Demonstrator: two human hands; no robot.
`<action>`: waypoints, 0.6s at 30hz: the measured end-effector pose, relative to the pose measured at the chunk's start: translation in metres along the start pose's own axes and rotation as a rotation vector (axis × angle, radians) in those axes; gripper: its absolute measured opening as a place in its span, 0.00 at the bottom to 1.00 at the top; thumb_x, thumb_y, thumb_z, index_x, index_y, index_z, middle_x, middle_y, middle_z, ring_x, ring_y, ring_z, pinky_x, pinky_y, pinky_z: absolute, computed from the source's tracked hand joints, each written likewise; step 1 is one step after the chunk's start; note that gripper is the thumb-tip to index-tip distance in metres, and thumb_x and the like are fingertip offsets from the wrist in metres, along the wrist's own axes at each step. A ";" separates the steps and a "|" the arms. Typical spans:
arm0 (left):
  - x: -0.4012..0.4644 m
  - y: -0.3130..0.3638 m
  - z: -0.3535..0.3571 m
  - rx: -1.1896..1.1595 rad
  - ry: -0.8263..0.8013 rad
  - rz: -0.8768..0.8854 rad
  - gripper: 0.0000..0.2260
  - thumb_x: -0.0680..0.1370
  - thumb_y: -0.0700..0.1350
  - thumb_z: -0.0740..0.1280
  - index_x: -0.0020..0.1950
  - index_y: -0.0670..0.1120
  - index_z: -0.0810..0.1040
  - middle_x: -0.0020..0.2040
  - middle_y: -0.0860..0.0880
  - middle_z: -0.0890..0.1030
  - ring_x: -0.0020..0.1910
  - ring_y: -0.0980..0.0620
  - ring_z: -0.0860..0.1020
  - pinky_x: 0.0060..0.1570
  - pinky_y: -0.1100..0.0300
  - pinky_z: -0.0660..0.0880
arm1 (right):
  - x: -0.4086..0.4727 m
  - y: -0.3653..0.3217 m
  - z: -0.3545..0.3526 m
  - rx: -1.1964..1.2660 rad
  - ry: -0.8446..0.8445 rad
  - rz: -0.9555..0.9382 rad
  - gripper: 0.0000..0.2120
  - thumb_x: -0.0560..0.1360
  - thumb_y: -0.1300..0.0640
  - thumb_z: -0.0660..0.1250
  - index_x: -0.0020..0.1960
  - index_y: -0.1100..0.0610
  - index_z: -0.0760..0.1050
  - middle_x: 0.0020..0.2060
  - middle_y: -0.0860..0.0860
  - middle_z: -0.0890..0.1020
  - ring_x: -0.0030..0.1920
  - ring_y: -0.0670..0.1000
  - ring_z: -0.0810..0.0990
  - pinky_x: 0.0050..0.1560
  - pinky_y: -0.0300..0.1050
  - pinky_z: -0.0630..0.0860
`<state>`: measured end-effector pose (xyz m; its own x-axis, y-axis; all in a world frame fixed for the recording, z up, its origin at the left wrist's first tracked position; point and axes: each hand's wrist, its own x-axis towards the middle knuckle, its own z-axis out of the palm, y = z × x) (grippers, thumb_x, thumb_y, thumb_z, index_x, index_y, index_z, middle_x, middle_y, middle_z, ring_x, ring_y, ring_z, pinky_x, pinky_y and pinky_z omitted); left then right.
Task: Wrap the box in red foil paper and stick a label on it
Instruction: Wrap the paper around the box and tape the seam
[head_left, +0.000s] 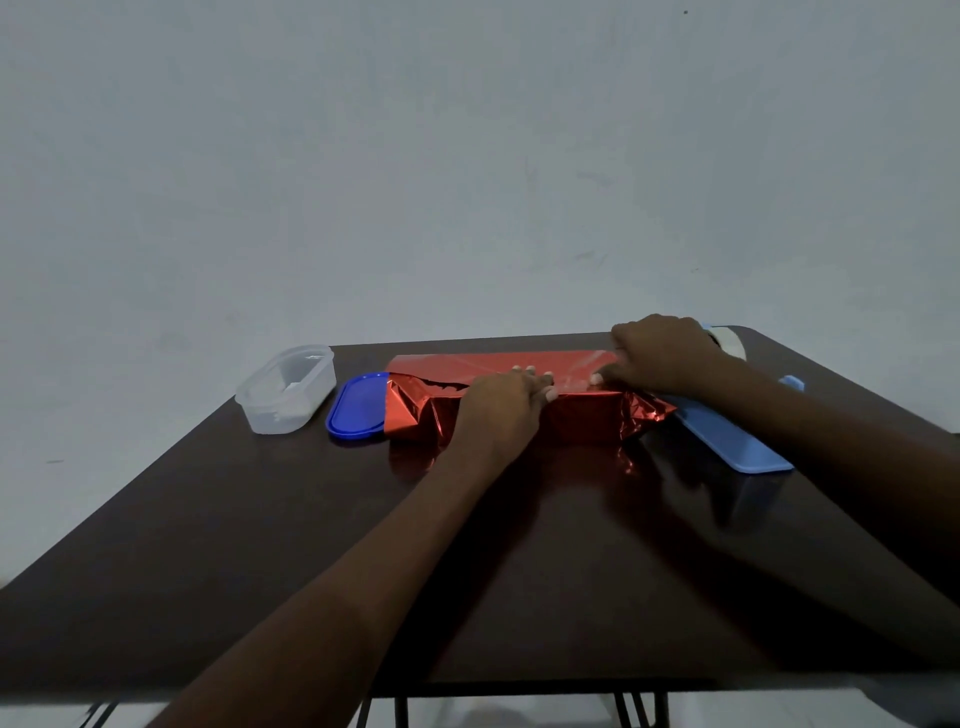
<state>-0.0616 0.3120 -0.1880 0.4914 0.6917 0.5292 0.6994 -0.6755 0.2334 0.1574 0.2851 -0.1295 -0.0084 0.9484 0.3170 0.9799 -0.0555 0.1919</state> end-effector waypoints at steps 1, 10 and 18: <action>0.000 0.000 0.000 -0.004 0.002 -0.001 0.16 0.83 0.51 0.60 0.69 0.51 0.76 0.69 0.48 0.75 0.70 0.51 0.72 0.70 0.54 0.66 | -0.003 -0.001 -0.004 -0.034 0.017 0.003 0.25 0.74 0.34 0.64 0.47 0.57 0.70 0.41 0.52 0.77 0.44 0.55 0.76 0.42 0.47 0.68; -0.001 0.000 0.000 0.009 0.007 -0.013 0.16 0.82 0.52 0.60 0.68 0.52 0.77 0.68 0.48 0.76 0.69 0.50 0.73 0.68 0.56 0.67 | -0.049 -0.050 0.009 0.307 0.015 -0.216 0.19 0.81 0.49 0.60 0.68 0.56 0.72 0.63 0.54 0.78 0.66 0.56 0.74 0.69 0.56 0.68; -0.003 0.002 -0.002 -0.006 0.008 -0.018 0.16 0.83 0.52 0.59 0.68 0.52 0.76 0.70 0.49 0.75 0.71 0.52 0.71 0.69 0.56 0.66 | -0.065 -0.015 0.013 -0.066 0.006 -0.166 0.28 0.81 0.39 0.55 0.78 0.46 0.59 0.79 0.50 0.60 0.79 0.56 0.52 0.76 0.61 0.50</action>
<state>-0.0628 0.3082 -0.1872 0.4743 0.7017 0.5317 0.7048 -0.6646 0.2483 0.1463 0.2285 -0.1651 -0.1706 0.9442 0.2817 0.9496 0.0812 0.3027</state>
